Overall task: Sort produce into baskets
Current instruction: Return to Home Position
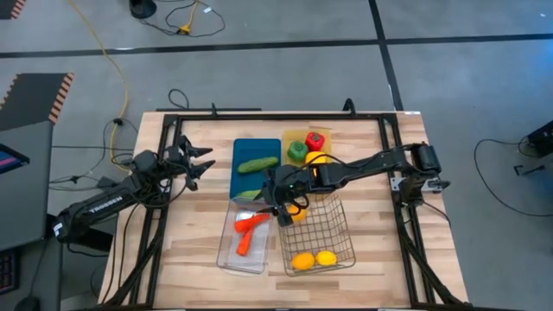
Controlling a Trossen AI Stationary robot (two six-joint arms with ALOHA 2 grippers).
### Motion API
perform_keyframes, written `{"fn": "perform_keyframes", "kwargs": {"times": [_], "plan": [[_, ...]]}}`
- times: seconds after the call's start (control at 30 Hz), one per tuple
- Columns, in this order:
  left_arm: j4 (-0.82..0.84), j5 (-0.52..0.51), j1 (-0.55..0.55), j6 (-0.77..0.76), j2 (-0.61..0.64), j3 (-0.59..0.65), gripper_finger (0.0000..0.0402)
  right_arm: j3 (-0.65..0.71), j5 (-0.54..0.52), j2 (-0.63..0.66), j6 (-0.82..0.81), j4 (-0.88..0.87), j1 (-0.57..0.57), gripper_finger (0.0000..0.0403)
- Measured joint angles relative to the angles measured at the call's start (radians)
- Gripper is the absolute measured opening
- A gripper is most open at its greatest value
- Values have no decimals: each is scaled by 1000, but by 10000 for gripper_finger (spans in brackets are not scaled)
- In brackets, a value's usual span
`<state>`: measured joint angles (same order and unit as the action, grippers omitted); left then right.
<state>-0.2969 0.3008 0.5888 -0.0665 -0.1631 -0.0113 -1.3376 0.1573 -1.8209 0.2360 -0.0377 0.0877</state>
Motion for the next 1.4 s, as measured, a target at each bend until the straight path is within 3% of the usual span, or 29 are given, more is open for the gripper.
{"fn": "perform_keyframes", "kwargs": {"times": [0.27,0.43,0.5,0.63,0.93,1.2,1.4], "plan": [[74,-39,0,73,0,2,194,0,1,211,-20,-131,-87,207],[107,-37,0,82,0,2,194,1,5,374,-3,-382,-212,201],[116,-38,0,83,0,2,194,39,35,442,-3,-402,-270,199],[115,-39,0,101,0,3,194,237,129,576,-33,-284,-389,198],[115,-39,0,92,0,3,194,744,155,844,-208,89,-653,198],[115,-25,0,87,0,4,194,993,399,980,-322,304,-831,198],[115,-25,0,74,0,5,194,1151,394,1064,-389,427,-882,198]]}}
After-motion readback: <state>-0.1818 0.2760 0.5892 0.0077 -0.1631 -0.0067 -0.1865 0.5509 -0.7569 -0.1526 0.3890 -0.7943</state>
